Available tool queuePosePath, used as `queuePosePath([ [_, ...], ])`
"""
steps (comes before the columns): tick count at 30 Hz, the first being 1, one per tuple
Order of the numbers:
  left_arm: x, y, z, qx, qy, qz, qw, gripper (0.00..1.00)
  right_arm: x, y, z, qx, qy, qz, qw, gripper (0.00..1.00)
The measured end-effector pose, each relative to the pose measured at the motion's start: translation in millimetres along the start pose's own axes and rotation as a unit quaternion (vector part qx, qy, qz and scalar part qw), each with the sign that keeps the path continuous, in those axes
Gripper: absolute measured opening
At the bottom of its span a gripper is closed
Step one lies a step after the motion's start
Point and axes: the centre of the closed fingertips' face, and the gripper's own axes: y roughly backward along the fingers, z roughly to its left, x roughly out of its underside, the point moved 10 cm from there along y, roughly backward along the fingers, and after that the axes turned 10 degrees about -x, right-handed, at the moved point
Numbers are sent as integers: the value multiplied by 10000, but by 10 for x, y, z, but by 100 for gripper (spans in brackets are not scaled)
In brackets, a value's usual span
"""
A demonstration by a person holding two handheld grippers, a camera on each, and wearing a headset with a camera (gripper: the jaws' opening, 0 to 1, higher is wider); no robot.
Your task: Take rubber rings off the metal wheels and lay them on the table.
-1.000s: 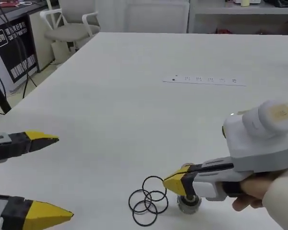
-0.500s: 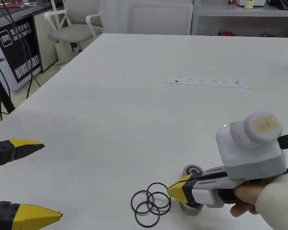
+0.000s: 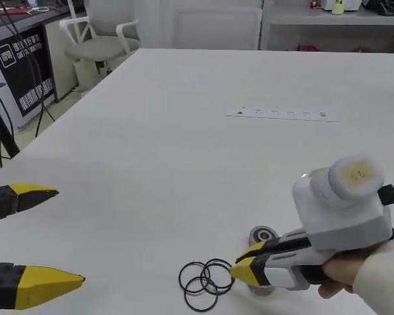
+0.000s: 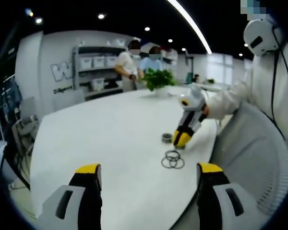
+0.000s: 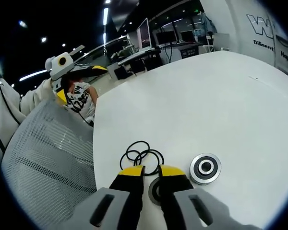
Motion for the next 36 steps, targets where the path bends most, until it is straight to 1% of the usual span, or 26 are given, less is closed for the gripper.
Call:
queuePosePath([
  [5,8,-10,-3,34,9,-12,10000,83,-12,119,10,97,51,-87,9999,11],
  [8,15,-19,-2,55,16,-24,10000,83,-11,221,27,166,25,-153,9997,12],
  [12,12,-32,5,81,135,-119,9998,83,-17,328,77,237,65,-234,9994,16],
  [16,16,-51,6,109,122,-120,9998,84,-32,470,145,284,146,-309,9990,20],
  [20,20,-61,-4,144,133,-126,9997,85,-25,643,200,411,176,-452,9980,24],
  [23,26,-67,2,131,145,-133,9997,87,5,741,228,482,181,-483,9975,26],
  [25,31,-72,3,144,165,-144,9997,89,35,822,243,544,190,-503,9971,30],
  [28,57,-84,4,179,154,-102,9997,90,91,926,284,629,162,-570,9963,34],
  [32,86,-97,7,201,174,-78,9996,91,161,1013,332,727,131,-665,9950,39],
  [35,103,-100,10,216,216,-72,9995,93,220,1073,359,789,53,-808,9936,45],
  [36,108,-101,13,212,227,-75,9995,94,237,1083,366,798,47,-814,9935,47],
])
